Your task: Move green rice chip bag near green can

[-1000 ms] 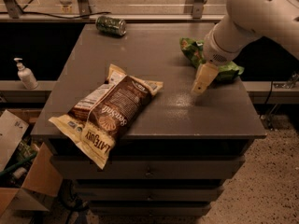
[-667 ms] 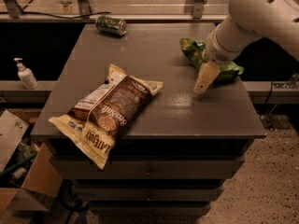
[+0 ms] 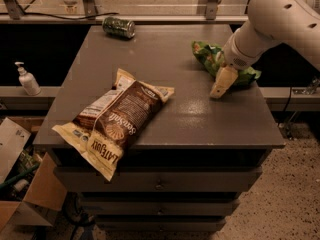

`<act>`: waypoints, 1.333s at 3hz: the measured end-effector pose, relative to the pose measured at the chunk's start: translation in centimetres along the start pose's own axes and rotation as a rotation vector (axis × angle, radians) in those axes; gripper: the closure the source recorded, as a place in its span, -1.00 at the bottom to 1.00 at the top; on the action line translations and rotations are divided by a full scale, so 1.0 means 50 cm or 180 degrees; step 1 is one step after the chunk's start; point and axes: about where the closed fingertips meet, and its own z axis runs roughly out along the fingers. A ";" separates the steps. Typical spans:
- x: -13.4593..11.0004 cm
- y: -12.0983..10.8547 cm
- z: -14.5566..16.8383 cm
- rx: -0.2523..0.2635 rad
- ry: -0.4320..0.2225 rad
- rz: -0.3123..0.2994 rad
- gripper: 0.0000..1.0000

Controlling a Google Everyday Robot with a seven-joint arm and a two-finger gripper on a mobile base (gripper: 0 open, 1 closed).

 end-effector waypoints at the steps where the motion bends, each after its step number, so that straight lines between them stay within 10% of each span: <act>1: -0.004 -0.005 -0.010 0.0000 -0.0001 0.0000 0.21; 3: -0.031 -0.048 -0.012 0.0037 -0.0155 0.0002 1.00; 4: -0.097 -0.132 -0.047 0.0224 -0.0472 -0.0015 1.00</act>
Offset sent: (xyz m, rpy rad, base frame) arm 0.0295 0.0030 0.0110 0.0880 -0.0361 0.0113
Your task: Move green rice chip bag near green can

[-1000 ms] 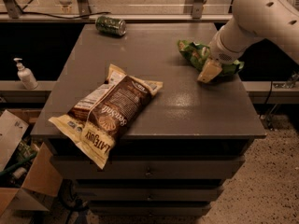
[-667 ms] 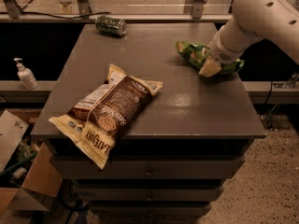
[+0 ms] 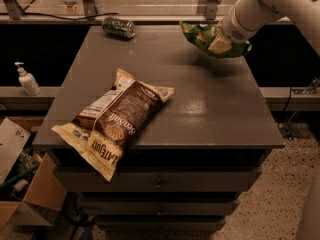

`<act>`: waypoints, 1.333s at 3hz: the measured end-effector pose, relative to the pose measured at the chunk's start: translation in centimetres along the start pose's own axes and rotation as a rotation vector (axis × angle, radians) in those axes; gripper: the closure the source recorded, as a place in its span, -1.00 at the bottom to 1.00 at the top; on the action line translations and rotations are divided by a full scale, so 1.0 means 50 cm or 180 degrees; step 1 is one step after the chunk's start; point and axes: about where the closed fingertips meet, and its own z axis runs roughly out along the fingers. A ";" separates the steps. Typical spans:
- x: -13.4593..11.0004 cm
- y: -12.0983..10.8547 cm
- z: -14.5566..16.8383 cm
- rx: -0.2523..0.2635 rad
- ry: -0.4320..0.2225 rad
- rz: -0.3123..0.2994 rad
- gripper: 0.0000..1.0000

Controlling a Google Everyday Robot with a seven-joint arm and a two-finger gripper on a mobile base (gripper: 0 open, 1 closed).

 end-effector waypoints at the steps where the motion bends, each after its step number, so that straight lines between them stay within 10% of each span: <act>1: 0.002 0.000 0.003 0.0001 -0.0001 0.0007 1.00; 4: -0.197 -0.036 0.044 0.0186 -0.0807 -0.0175 1.00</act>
Offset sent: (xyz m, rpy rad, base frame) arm 0.0248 0.0376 0.0383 0.1477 -0.1127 0.0386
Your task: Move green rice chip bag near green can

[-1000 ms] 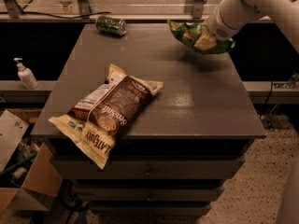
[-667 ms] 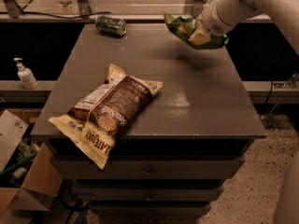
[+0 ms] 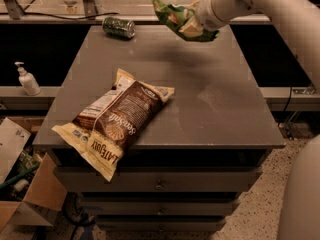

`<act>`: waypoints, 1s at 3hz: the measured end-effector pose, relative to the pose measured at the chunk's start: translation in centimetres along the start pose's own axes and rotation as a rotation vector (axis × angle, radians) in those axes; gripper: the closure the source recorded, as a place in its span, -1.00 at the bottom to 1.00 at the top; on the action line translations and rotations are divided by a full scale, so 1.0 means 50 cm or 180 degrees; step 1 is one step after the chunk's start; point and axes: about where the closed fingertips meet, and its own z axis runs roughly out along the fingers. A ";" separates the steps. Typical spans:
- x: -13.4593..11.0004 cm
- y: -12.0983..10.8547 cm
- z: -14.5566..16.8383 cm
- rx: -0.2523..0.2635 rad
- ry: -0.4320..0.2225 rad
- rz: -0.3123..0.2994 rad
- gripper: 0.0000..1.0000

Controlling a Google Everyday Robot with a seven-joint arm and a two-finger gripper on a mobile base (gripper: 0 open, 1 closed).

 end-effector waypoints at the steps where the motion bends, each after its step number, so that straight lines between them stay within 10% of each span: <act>1: -0.044 0.016 0.077 -0.0024 -0.0202 -0.0191 1.00; 3: -0.078 0.033 0.193 0.0000 -0.0376 -0.0485 1.00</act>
Offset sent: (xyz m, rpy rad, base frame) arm 0.0537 0.0939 -0.0550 0.0175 -0.1187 0.1694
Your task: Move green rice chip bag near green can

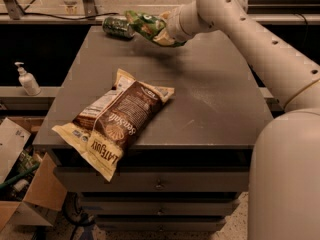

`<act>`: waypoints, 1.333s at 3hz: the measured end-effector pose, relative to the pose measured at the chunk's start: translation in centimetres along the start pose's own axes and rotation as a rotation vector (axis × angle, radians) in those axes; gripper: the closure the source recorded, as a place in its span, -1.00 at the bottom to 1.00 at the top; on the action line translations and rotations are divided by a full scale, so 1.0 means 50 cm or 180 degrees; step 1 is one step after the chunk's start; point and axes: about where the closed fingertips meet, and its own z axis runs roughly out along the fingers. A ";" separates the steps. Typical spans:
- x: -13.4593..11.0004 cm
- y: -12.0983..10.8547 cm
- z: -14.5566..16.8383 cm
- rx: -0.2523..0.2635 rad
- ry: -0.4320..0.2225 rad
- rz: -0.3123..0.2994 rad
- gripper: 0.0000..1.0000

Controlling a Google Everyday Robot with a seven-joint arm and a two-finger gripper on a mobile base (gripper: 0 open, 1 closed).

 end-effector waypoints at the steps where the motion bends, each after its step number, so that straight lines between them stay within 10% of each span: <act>1: 0.016 0.001 0.032 0.0013 0.0061 -0.0113 1.00; 4: 0.068 0.024 0.050 -0.0029 0.0246 -0.0302 1.00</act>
Offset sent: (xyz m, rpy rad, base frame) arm 0.0243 -0.0148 -0.0319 -0.1099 -0.0424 -0.0234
